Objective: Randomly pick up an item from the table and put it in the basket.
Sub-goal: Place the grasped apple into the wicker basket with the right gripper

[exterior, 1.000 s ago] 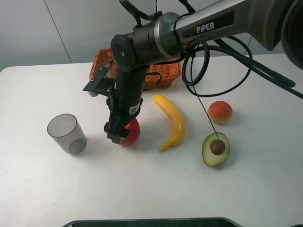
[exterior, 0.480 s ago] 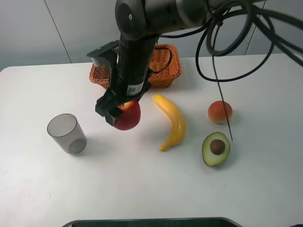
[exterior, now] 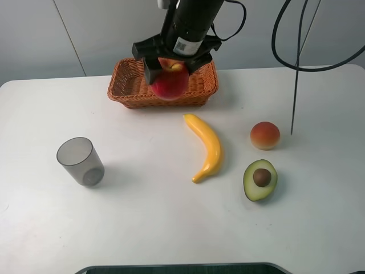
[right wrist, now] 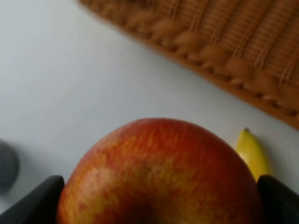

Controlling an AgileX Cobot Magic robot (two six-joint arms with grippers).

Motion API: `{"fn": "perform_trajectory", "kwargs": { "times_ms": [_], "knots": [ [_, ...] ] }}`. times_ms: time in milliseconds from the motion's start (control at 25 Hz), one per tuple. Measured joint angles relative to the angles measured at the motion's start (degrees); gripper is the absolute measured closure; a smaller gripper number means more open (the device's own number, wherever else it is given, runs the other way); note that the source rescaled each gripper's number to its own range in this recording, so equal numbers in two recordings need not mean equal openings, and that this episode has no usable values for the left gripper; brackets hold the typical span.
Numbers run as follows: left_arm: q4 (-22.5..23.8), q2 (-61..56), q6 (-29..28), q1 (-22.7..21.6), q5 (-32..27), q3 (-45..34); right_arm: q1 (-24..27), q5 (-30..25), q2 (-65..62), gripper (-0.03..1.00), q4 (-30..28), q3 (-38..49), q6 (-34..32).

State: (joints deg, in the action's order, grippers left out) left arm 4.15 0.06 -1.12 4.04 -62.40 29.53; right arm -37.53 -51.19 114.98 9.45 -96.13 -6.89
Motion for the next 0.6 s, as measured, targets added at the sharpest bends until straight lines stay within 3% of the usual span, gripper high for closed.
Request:
{"fn": "perform_trajectory", "kwargs": {
  "times_ms": [600],
  "knots": [
    [0.0,0.0,0.0,0.0,0.0,0.0,5.6,21.1,4.8,0.97,-2.0,-2.6,-1.6]
  ]
}}
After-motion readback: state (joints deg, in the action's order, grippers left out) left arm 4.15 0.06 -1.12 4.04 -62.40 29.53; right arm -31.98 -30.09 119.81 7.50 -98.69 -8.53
